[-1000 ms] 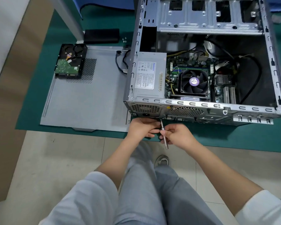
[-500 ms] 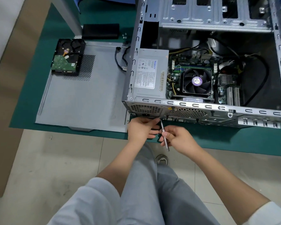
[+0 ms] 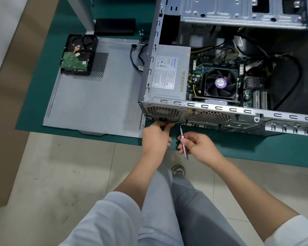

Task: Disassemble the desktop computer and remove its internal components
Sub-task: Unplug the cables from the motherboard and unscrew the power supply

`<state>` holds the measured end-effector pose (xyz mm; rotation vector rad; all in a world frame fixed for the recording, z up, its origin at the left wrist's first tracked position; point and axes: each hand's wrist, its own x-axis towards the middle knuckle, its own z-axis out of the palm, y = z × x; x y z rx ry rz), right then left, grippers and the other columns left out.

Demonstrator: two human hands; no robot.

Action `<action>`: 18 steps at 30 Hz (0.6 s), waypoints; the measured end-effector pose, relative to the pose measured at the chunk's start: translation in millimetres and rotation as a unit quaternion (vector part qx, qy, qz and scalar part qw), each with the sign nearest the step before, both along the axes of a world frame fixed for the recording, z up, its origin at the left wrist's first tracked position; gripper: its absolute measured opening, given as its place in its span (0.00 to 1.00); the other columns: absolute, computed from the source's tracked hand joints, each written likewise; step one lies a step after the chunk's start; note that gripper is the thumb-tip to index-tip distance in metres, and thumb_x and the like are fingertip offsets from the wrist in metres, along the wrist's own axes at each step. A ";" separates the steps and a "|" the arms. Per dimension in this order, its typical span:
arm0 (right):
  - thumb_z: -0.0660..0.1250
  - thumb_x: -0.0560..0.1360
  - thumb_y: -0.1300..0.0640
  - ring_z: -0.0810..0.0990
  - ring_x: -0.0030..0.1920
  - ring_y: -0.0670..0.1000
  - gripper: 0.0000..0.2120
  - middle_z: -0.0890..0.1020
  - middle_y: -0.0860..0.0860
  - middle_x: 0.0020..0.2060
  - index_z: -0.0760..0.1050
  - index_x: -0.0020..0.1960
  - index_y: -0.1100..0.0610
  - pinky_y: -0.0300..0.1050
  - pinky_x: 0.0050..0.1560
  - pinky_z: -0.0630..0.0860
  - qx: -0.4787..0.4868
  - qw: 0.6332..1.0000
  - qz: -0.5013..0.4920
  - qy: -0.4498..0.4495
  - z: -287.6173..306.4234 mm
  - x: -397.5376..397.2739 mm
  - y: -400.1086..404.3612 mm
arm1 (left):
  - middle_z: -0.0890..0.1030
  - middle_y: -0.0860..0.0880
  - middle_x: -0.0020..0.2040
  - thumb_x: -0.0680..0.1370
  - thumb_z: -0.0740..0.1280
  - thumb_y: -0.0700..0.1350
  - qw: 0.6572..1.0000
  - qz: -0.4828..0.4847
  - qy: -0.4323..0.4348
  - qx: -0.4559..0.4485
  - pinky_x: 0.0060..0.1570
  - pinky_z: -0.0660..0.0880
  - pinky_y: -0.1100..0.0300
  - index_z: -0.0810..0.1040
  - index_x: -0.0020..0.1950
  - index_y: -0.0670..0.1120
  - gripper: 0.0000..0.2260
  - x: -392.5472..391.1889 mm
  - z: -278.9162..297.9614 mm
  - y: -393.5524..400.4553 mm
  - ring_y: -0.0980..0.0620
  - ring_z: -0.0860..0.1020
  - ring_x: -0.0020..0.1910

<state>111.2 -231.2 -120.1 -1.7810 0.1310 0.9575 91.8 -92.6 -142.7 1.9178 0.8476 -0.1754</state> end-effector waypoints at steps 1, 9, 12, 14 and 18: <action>0.59 0.80 0.63 0.80 0.33 0.50 0.06 0.80 0.53 0.35 0.75 0.49 0.59 0.42 0.40 0.79 0.003 1.000 -0.004 0.002 -0.7 -0.3 -0.2 | 0.78 0.48 0.23 0.76 0.67 0.51 1.000 0.015 -0.002 -0.012 0.24 0.76 0.61 0.79 0.42 0.52 0.06 -0.3 0.7 1.5 0.52 0.77 0.20; 0.61 0.79 0.63 0.81 0.31 0.49 0.07 0.81 0.53 0.35 0.76 0.45 0.55 0.42 0.40 0.80 0.004 1.000 -0.010 0.000 -5.9 -0.5 0.5 | 0.81 0.47 0.30 0.77 0.68 0.47 0.987 0.123 -0.060 -0.082 0.22 0.75 0.61 0.76 0.42 0.48 0.06 -11.7 7.8 36.4 0.48 0.79 0.23; 0.63 0.79 0.62 0.82 0.32 0.50 0.07 0.82 0.53 0.35 0.76 0.44 0.54 0.47 0.43 0.81 -0.001 1.000 -0.010 -0.007 -7.2 -0.1 1.0 | 0.81 0.46 0.30 0.77 0.68 0.46 0.982 0.143 -0.079 -0.094 0.21 0.75 0.60 0.74 0.44 0.49 0.04 -14.3 9.9 48.1 0.48 0.78 0.22; 0.64 0.78 0.62 0.82 0.33 0.51 0.07 0.82 0.53 0.35 0.77 0.44 0.54 0.50 0.45 0.81 -0.007 1.000 -0.008 -0.011 -7.6 0.7 2.2 | 0.81 0.47 0.29 0.78 0.67 0.45 0.987 0.122 -0.073 -0.079 0.20 0.75 0.60 0.74 0.44 0.49 0.03 -13.5 10.7 51.7 0.47 0.78 0.22; 0.64 0.78 0.61 0.83 0.34 0.51 0.07 0.83 0.52 0.35 0.77 0.43 0.53 0.49 0.44 0.81 -0.019 1.000 -0.004 -0.017 -6.9 0.8 2.2 | 0.81 0.48 0.29 0.78 0.66 0.45 0.995 0.076 -0.050 -0.040 0.20 0.74 0.60 0.74 0.45 0.50 0.03 -12.1 10.2 52.8 0.48 0.78 0.21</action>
